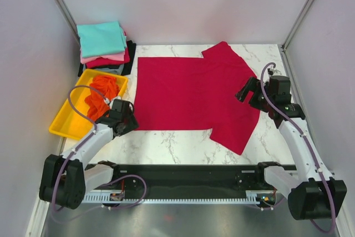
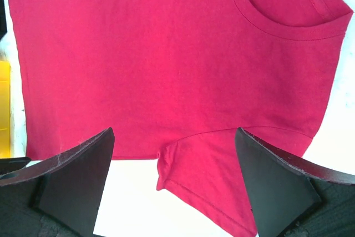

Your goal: Fold and stack the t-shirts

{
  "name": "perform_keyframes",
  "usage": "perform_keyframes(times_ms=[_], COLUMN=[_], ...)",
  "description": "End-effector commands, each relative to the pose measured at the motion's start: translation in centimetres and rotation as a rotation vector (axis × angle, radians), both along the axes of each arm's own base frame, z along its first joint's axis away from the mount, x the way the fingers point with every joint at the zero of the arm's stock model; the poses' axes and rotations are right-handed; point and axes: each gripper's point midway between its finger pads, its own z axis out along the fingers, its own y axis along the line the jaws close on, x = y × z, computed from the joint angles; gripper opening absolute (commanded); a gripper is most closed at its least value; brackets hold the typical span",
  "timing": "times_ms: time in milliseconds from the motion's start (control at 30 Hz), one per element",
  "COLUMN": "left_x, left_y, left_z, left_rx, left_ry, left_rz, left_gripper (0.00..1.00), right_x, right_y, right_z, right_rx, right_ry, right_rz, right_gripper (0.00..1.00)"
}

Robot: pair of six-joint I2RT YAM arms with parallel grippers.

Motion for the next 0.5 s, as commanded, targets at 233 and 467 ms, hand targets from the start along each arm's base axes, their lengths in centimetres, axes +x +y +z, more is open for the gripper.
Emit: perform_keyframes(times_ms=[233,467], left_x=[2.5,2.4], left_y=[0.4,0.7], left_z=[-0.4,-1.0], left_rx=[-0.013,0.007], left_ry=[-0.091,-0.068], left_rz=[0.107,0.121], left_gripper=[0.54,0.48], right_x=[-0.6,-1.1], right_y=[-0.1,-0.2], right_z=[-0.6,-1.8], right_rx=[-0.012,-0.022], right_ry=[0.025,0.052], right_rz=[0.01,0.005], right_gripper=[0.98,0.98])
